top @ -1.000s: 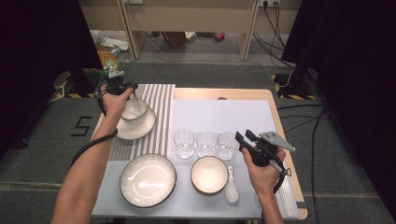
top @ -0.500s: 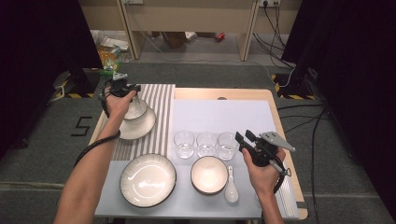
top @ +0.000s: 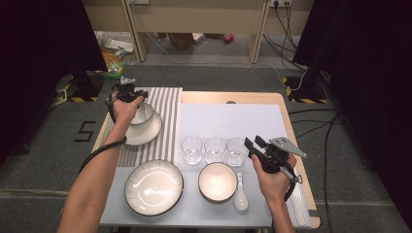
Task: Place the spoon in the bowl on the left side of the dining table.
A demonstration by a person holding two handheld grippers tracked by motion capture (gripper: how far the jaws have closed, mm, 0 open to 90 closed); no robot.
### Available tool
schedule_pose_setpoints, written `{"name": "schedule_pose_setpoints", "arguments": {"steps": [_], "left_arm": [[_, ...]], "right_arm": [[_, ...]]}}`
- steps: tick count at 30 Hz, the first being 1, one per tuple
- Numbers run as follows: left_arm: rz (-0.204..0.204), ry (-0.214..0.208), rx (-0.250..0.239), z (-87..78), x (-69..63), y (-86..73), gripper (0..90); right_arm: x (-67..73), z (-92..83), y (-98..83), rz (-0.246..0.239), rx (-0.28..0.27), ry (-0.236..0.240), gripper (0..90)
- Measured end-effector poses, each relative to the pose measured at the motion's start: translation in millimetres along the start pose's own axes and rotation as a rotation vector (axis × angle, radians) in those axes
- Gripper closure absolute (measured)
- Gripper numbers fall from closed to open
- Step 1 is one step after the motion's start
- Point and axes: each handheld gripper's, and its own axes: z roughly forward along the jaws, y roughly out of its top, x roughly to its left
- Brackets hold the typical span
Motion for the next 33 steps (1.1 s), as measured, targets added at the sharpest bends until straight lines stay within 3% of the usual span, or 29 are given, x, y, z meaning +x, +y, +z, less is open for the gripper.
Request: {"name": "schedule_pose_setpoints", "arguments": {"steps": [6, 11, 17, 23, 33], "left_arm": [[0.0, 0.006, 0.013, 1.7, 0.2, -1.0, 70.2], [0.009, 0.013, 0.003, 0.0, 0.3, -1.7, 61.7], [-0.011, 0.008, -0.019, -8.0, 2.2, -3.4, 48.2], [-0.028, 0.025, -0.049, -24.4, 3.9, -7.6, 34.4], [-0.023, 0.008, -0.084, -56.0, 3.0, -18.1, 29.7]], "right_arm": [[-0.7, -0.5, 0.2, -0.002, -0.004, -0.002, 55.3], [-0.8, -0.6, 0.2, -0.001, 0.0, -0.003, 55.3], [-1.2, -0.9, 0.2, 0.0, 0.0, -0.004, 55.1], [-3.3, -1.6, 0.4, 0.01, 0.008, -0.013, 54.4], [-4.5, -0.6, -0.7, 0.014, 0.019, -0.025, 53.7]]}}
